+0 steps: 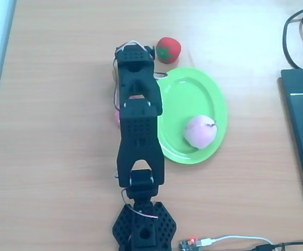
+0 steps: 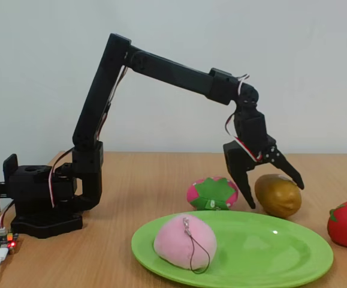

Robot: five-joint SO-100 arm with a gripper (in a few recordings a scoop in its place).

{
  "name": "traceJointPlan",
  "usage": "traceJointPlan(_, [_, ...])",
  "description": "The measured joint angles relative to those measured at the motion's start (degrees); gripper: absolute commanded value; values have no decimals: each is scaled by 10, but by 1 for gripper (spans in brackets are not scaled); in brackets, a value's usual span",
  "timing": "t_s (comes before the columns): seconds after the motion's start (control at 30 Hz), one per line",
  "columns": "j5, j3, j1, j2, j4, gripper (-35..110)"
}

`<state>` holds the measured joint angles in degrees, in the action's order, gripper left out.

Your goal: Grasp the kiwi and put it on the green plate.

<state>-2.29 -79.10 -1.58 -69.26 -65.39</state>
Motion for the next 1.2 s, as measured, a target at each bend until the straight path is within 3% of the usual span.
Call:
traceJointPlan(0.5, [0,52,1,46,0,29])
traceJointPlan(1.2, [0,53,1,18,-18,31])
